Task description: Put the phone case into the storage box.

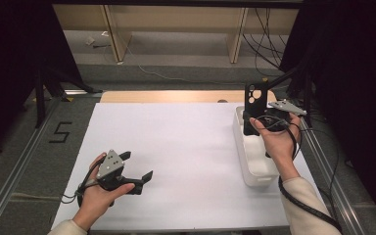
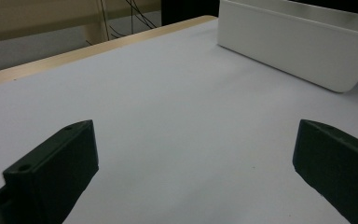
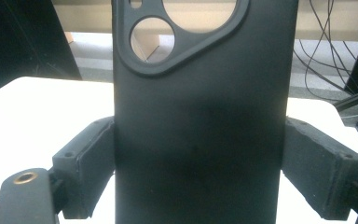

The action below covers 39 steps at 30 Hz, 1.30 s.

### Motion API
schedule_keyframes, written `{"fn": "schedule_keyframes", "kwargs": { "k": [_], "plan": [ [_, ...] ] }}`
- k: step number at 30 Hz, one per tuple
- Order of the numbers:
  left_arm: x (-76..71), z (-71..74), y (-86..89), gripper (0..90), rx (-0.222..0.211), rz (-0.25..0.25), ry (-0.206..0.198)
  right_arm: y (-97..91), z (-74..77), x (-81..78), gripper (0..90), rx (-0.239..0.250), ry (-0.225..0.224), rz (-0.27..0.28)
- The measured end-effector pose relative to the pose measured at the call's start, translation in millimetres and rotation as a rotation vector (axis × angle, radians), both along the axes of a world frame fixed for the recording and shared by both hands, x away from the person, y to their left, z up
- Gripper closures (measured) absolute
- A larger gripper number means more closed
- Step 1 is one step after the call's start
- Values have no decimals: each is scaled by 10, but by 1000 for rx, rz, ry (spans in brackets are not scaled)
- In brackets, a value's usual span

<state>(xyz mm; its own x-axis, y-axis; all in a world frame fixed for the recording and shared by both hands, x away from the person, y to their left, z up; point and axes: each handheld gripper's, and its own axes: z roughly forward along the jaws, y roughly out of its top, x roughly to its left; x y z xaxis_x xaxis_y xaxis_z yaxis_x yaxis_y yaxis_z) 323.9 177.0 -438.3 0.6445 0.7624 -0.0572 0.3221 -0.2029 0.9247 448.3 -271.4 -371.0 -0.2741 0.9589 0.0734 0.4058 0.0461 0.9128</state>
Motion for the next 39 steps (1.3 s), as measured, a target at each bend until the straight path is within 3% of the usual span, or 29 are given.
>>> {"fn": "schedule_keyframes", "kwargs": {
  "k": [39],
  "plan": [
    [2,2,7,0,-3,5,1,-11,-47,138,164,-26,14,-25]
  ]
}}
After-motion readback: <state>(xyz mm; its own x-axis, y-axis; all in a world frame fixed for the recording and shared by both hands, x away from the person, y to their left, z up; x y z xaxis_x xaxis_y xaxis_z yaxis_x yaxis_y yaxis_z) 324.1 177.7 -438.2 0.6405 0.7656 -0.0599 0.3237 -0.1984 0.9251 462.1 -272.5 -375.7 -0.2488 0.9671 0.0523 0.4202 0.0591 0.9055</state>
